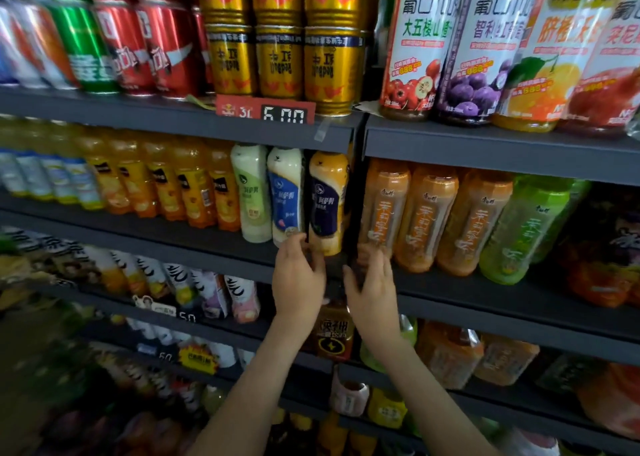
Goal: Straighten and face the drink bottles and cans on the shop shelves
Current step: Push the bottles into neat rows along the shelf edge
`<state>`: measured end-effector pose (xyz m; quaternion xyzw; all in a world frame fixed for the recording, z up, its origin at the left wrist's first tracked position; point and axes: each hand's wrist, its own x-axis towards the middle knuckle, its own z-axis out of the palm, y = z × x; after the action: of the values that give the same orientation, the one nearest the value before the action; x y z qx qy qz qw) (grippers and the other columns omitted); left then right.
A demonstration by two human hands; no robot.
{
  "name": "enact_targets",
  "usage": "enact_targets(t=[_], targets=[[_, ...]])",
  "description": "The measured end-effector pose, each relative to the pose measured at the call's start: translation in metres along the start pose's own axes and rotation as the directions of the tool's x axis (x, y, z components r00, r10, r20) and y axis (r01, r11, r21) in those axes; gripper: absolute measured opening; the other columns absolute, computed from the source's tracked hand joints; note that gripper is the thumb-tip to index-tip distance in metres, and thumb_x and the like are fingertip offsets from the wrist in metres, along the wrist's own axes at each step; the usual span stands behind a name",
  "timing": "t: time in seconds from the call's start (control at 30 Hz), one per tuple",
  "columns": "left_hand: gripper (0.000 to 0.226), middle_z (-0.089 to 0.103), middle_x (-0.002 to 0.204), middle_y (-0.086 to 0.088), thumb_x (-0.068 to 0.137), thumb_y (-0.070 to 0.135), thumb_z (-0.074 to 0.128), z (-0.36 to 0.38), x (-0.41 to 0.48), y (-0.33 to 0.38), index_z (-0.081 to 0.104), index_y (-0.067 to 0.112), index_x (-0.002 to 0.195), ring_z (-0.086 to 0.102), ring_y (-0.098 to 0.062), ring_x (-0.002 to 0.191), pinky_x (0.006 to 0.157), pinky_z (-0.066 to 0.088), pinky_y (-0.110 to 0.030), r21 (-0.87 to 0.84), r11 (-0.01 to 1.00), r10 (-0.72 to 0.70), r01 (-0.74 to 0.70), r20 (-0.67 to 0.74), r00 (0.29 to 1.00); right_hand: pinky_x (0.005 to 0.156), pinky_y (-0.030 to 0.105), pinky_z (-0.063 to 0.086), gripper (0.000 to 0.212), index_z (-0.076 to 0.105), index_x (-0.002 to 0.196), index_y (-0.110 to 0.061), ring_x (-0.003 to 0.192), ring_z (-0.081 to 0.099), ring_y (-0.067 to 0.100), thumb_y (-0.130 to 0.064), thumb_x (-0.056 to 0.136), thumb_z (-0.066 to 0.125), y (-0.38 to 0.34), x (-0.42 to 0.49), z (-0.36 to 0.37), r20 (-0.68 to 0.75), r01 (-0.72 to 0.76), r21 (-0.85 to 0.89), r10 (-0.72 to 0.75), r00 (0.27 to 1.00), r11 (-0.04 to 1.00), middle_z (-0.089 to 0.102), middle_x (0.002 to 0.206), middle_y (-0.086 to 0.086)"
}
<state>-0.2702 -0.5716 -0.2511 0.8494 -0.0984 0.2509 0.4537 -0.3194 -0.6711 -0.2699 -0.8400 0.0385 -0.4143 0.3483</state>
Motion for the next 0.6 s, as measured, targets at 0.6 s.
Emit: enact_targets(t=[0.6], targets=[[0.050,0.052,0.122,-0.016,0.089,0.030,0.063,-0.014,0.060,-0.057,0.045,0.004,0.128,0.055,-0.034,0.109,0.079,0.049,-0.042,0.087,0.994,-0.088,0.073,0.192,0.977,0.087,0.034,0.044,0.060,0.038,0.135,-0.004,0.118,0.050,0.030,-0.025,0.087,0.066,-0.022,0.041,0.080,-0.008,-0.410,-0.169,0.414,0.910,0.896,0.052,0.128,0.015]])
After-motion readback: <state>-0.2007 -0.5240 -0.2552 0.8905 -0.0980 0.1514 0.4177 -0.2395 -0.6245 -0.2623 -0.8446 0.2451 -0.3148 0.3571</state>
